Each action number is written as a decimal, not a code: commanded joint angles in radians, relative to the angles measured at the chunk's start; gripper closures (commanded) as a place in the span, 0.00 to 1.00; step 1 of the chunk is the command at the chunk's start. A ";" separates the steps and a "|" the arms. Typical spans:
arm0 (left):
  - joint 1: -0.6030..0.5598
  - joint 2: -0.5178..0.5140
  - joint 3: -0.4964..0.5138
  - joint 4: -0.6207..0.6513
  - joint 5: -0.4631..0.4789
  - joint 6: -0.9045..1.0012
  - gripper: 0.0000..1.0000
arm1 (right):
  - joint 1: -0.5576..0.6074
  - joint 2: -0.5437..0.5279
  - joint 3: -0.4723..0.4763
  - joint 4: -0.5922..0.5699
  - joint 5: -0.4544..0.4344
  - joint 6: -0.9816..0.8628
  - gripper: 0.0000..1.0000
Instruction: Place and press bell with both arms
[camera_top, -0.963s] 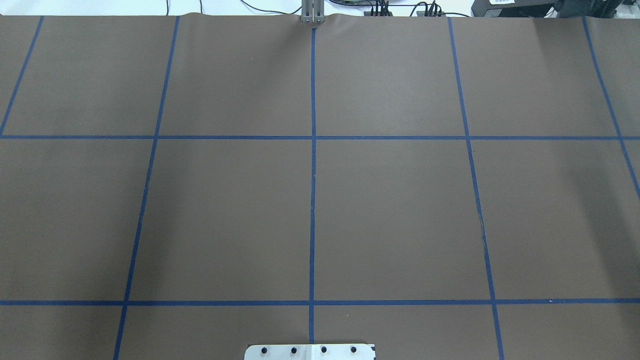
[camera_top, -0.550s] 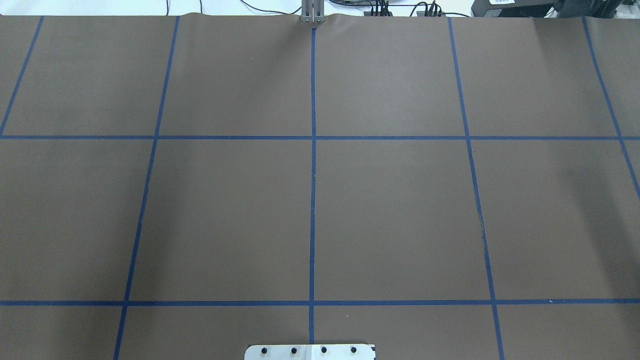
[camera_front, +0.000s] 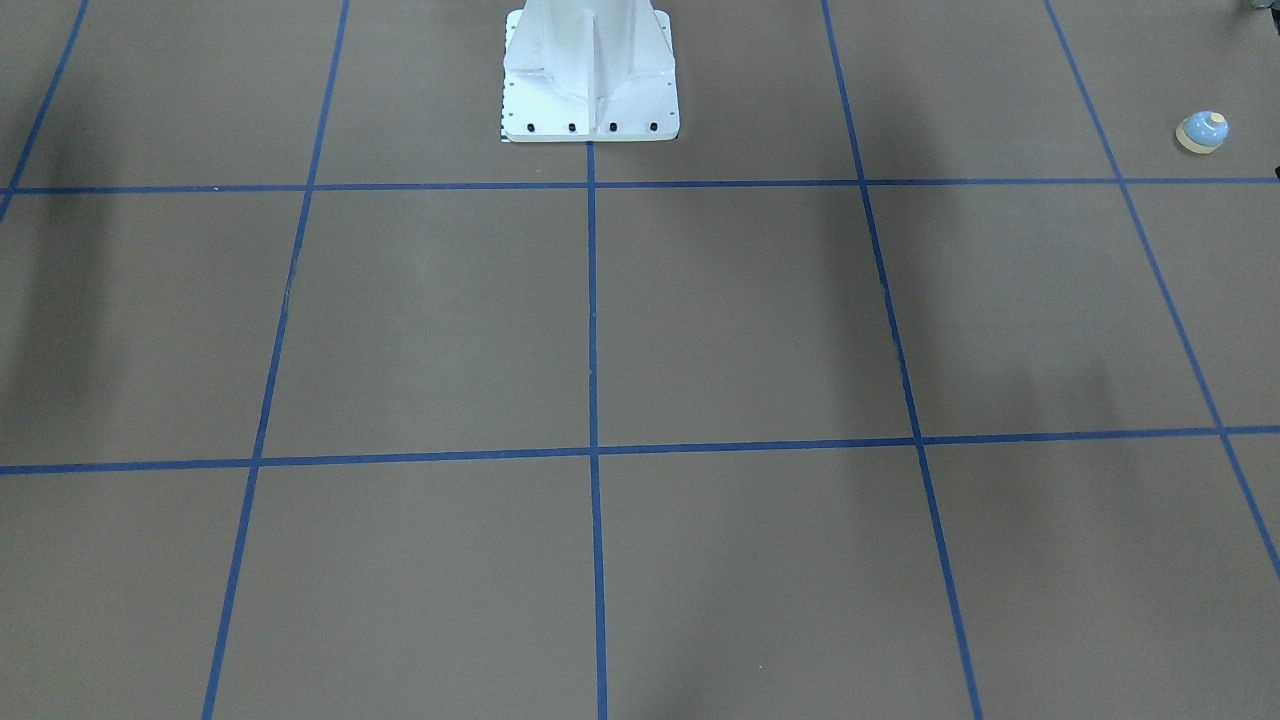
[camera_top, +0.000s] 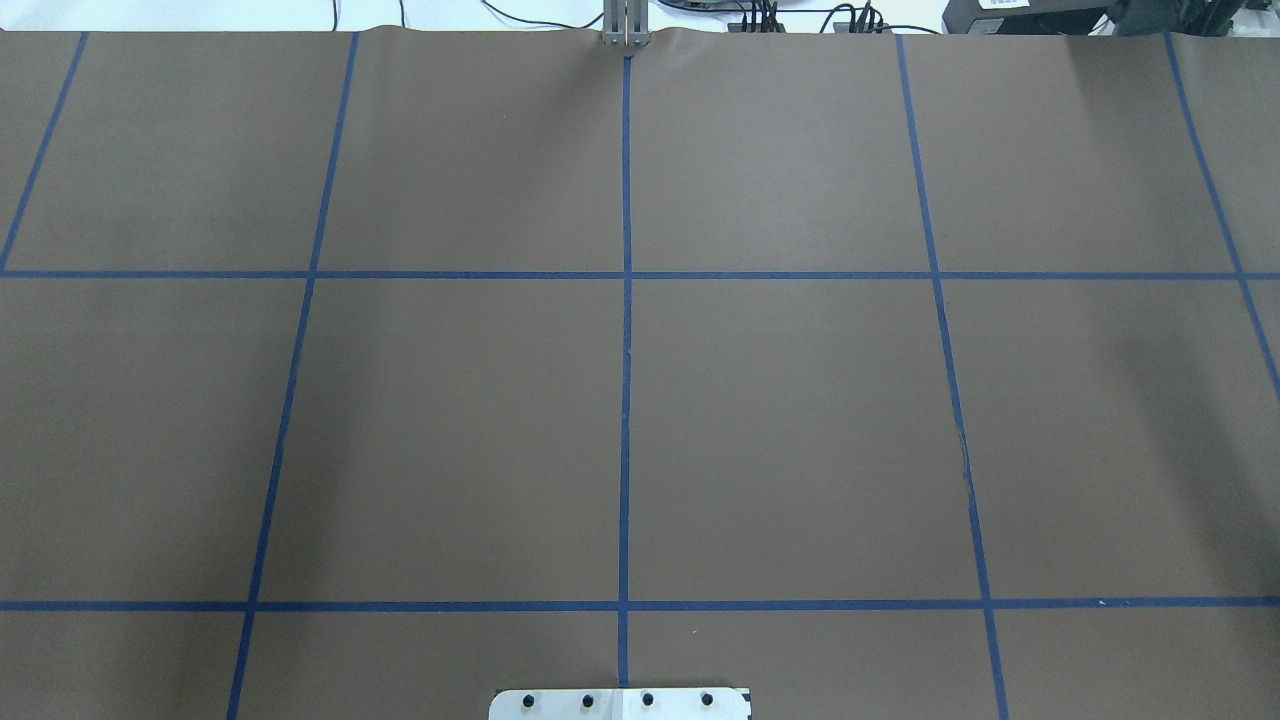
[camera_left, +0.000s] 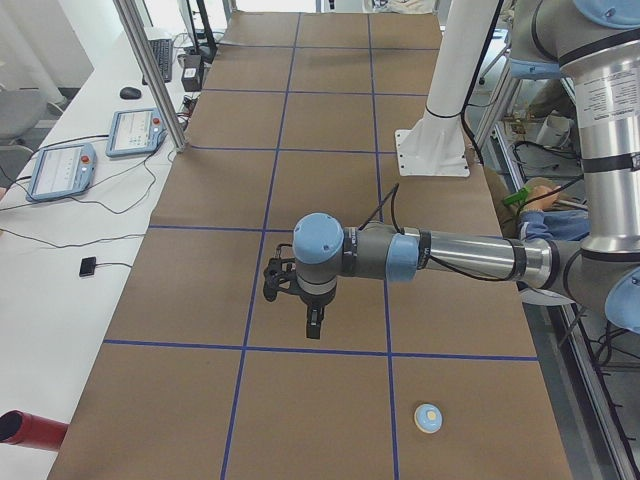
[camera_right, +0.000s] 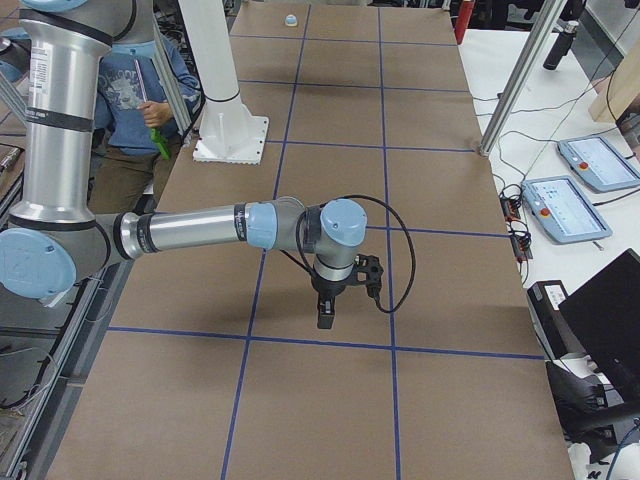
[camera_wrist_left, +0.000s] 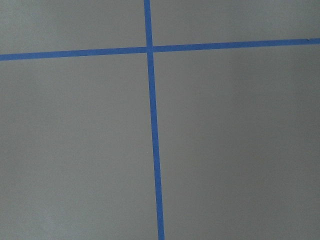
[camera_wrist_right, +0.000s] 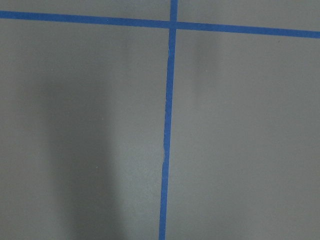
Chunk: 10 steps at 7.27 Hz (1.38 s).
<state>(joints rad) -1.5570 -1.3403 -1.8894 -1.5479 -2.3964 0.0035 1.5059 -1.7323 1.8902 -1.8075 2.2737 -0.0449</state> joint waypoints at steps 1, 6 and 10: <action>0.000 0.012 0.016 -0.001 -0.003 0.004 0.00 | -0.006 -0.001 0.003 0.007 0.001 -0.003 0.00; 0.046 0.136 0.246 -0.255 -0.018 -0.014 0.00 | -0.035 0.011 0.003 0.083 0.036 0.008 0.00; 0.157 0.213 0.420 -0.353 -0.026 -0.023 0.00 | -0.053 0.005 0.007 0.082 0.151 0.010 0.00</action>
<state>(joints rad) -1.4657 -1.1457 -1.5086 -1.8852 -2.4203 -0.0192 1.4586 -1.7220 1.8962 -1.7263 2.3810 -0.0342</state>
